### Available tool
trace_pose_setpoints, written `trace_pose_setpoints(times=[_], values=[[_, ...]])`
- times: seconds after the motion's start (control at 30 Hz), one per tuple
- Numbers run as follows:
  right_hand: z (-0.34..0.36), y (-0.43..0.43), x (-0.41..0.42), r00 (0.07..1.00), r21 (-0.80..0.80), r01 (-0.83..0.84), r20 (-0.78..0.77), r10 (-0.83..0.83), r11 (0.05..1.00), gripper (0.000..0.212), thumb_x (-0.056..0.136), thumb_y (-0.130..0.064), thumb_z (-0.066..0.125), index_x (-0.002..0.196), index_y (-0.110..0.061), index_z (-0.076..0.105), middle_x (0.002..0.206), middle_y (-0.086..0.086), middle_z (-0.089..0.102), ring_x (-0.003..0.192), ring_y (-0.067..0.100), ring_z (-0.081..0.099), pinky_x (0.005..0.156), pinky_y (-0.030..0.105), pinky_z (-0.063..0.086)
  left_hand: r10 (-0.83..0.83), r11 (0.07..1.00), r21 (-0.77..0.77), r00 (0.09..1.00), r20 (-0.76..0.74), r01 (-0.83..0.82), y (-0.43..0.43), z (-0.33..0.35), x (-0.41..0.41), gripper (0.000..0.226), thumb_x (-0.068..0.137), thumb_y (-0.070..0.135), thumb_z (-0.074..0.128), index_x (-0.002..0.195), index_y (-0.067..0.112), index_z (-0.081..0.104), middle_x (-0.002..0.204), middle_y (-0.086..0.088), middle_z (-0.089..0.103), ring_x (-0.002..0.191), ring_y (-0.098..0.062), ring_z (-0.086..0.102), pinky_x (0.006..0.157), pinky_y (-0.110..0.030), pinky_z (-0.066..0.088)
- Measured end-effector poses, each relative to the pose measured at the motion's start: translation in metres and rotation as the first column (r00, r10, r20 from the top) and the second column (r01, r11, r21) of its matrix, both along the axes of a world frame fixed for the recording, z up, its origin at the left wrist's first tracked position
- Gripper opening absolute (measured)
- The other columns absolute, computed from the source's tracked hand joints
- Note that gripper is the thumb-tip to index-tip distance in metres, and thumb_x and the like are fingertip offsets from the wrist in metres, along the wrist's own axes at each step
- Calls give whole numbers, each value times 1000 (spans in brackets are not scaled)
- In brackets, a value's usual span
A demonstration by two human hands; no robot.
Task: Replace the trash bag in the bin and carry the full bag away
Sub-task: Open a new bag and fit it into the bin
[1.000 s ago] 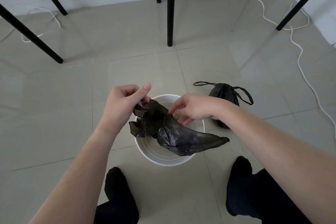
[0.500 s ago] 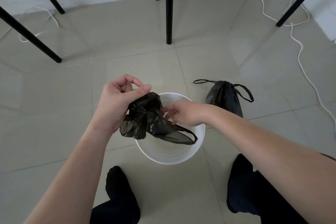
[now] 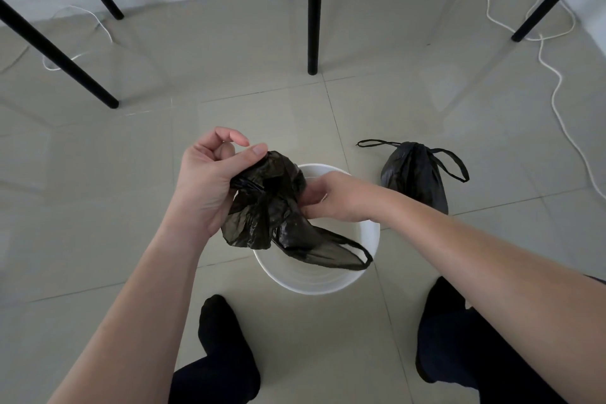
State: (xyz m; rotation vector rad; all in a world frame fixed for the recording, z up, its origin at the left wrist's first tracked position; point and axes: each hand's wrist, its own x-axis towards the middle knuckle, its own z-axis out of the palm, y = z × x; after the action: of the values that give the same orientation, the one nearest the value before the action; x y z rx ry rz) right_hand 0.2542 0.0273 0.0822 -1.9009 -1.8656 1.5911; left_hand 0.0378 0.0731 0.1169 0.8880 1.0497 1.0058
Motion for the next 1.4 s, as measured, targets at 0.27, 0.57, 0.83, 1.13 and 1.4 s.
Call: trace_pose_setpoints(times=[0.27,0.57,0.83,1.13,1.4], values=[[9,-2,1,963,-21,222,-150,-222,975,17,96,-13,61,104,-2,70,106,11,78,85,19,75,70,19,57,51,998,-39,999,8,-51,1,-4,-1,27,75,5,88,79,19,65,66,-3,14,58,-16,30,75,-32,56],[15,-1,-9,911,-17,320,-270,-312,947,42,92,-54,69,98,-12,71,90,8,78,70,13,74,59,15,51,36,997,-63,997,-66,-40,-6,-3,13,31,82,-3,84,78,18,62,58,4,21,51,-13,27,66,-31,50],[-4,10,-8,952,258,211,164,-258,943,18,86,-42,62,74,-28,61,75,-9,67,76,19,65,61,30,45,-105,993,-77,977,-187,92,-4,-2,9,31,81,-1,86,78,18,63,54,7,26,48,-13,28,60,-28,45],[11,5,12,962,335,235,56,-269,912,8,82,-24,71,86,-22,64,81,-7,67,78,17,64,72,37,54,-228,949,-25,629,-743,315,-9,-6,3,34,62,32,101,82,25,75,64,4,43,61,-19,50,59,-45,58],[32,-6,24,969,309,207,65,-237,928,12,88,-23,71,84,-20,62,76,-8,61,70,14,57,62,30,42,-159,950,-29,399,-903,311,-17,-16,15,15,82,20,75,73,15,64,71,-5,69,75,-24,66,58,-29,46]])
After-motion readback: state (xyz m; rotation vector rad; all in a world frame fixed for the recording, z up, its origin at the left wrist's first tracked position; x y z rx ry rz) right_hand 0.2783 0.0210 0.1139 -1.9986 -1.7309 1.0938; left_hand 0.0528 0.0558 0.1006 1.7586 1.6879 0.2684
